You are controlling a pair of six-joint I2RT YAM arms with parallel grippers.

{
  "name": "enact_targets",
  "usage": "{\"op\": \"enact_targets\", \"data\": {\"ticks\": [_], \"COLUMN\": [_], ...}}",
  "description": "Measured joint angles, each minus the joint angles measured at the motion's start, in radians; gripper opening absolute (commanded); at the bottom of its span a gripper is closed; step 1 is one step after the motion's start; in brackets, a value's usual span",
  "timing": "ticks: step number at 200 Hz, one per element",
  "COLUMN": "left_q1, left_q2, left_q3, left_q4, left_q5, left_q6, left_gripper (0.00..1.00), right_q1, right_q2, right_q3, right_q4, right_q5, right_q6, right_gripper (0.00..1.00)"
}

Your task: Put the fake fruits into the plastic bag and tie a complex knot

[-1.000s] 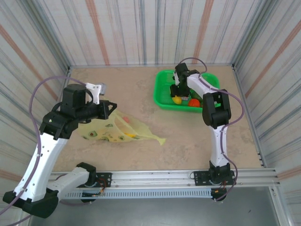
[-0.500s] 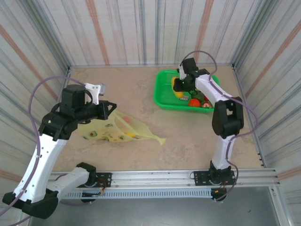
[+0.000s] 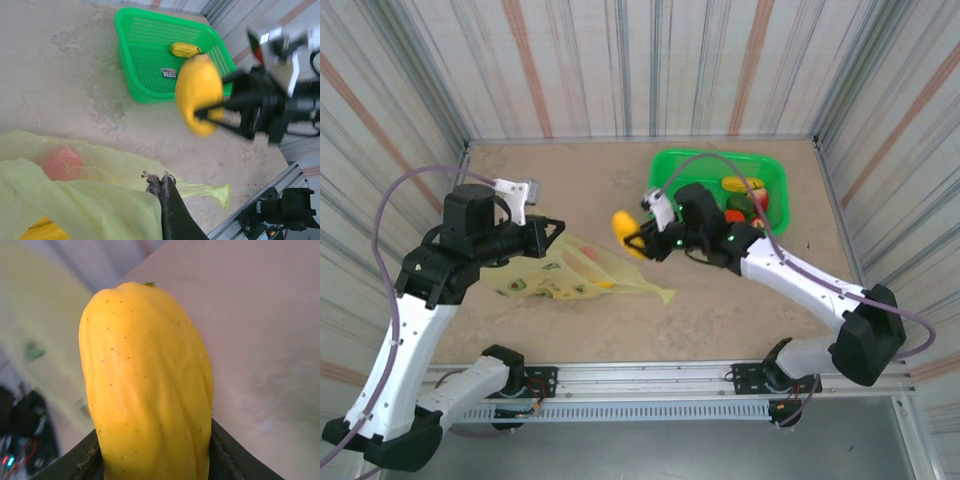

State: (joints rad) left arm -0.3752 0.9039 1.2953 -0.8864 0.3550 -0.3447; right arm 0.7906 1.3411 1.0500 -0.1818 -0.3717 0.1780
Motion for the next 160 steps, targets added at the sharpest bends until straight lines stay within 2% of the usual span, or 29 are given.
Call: {"op": "enact_targets", "data": {"ticks": [33, 68, 107, 160], "left_q1": [0.000, 0.000, 0.000, 0.000], "left_q2": [-0.008, -0.012, -0.013, -0.013], "left_q3": [0.000, 0.000, 0.000, -0.002], "left_q4": [0.000, -0.008, -0.007, -0.008], "left_q5": [0.000, 0.000, 0.001, 0.004], "left_q6": [0.000, -0.001, -0.001, 0.000], "left_gripper": [0.00, 0.00, 0.00, 0.00], "right_q1": [0.132, 0.198, 0.201, 0.143], "right_q2": [0.004, 0.034, 0.073, 0.202], "right_q3": [-0.045, -0.045, -0.045, 0.005], "right_q4": [0.053, 0.108, 0.114, 0.101], "right_q5": [0.005, 0.008, 0.011, -0.016], "right_q6": [-0.024, -0.041, -0.066, -0.109], "right_gripper": [0.46, 0.47, 0.47, 0.47]}}
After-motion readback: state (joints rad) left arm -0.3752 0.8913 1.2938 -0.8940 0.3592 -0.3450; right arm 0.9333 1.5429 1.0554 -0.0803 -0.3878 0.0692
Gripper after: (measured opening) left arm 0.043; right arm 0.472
